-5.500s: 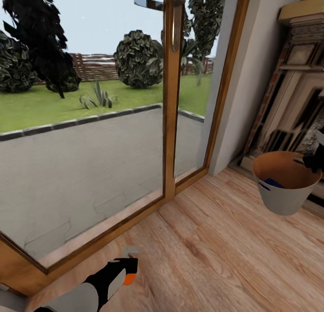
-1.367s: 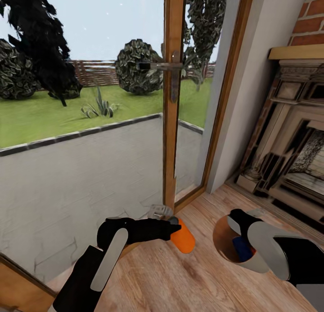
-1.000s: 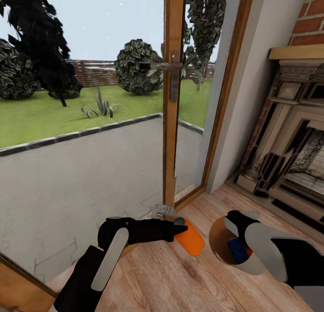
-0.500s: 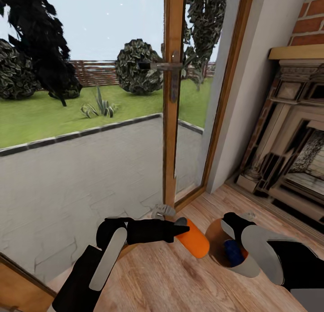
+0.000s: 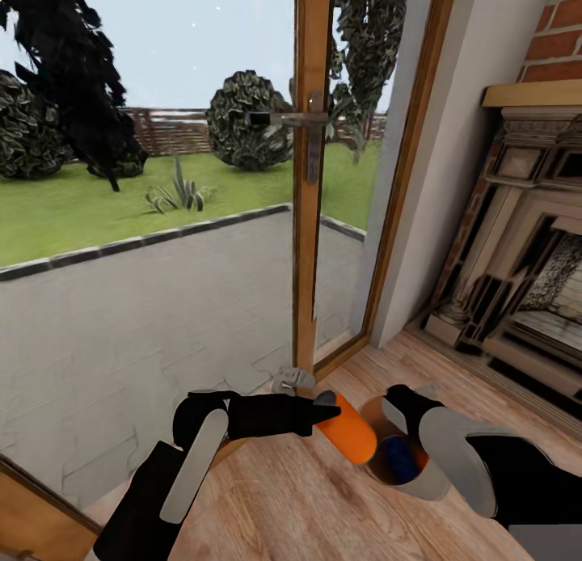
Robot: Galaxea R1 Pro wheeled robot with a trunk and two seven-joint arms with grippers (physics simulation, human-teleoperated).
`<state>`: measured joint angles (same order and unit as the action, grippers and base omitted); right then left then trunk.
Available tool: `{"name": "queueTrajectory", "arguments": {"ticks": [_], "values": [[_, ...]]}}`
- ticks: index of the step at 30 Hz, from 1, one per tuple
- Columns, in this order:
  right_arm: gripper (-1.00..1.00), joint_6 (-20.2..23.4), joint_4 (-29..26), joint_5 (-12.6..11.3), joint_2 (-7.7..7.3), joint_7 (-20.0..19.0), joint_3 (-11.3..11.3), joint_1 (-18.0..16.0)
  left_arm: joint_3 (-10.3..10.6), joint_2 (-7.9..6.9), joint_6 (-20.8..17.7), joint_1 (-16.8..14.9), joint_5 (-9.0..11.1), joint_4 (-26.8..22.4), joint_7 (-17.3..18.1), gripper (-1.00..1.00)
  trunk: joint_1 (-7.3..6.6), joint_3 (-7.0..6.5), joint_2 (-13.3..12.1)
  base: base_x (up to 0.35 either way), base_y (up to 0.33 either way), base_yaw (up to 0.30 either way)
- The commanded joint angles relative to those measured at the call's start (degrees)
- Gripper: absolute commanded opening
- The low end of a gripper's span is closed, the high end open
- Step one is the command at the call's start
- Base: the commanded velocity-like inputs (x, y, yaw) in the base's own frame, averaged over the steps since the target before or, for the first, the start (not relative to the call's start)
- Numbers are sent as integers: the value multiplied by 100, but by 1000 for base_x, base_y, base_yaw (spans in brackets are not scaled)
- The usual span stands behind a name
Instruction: Put the three can of soda from the living room inside the tash can in the kitchen.
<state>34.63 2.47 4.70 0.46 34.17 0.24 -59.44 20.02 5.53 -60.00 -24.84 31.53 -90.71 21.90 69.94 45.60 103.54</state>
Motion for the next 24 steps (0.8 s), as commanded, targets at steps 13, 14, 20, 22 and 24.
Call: {"name": "queueTrajectory", "arguments": {"ticks": [13, 14, 20, 22, 24], "values": [[-100, 5, -10, 14, 148, -507, 63, 0, 2, -7, 163, 6, 2, 5, -24, -100, 0, -1, 0, 0, 0, 0], [-100, 4, -10, 14, 153, -535, 63, 0, 2, -7, 170, 6, 2, 6, -25, -100, 0, -1, 0, 0, 0, 0], [-100, 8, -10, 17, 170, -691, 68, -3, 2, -4, 205, 6, -3, 12, -40, -100, 0, -1, 0, 0, 0, 0], [-100, 9, -10, 15, 176, -712, 71, -4, 2, -2, 214, 6, -5, 15, -43, -100, 0, -1, 0, 0, 0, 0], [-100, 9, -12, 11, 185, -730, 72, -3, 5, -1, 287, 6, -20, 21, -50, -100, 0, -1, 0, 0, 0, 0]]}}
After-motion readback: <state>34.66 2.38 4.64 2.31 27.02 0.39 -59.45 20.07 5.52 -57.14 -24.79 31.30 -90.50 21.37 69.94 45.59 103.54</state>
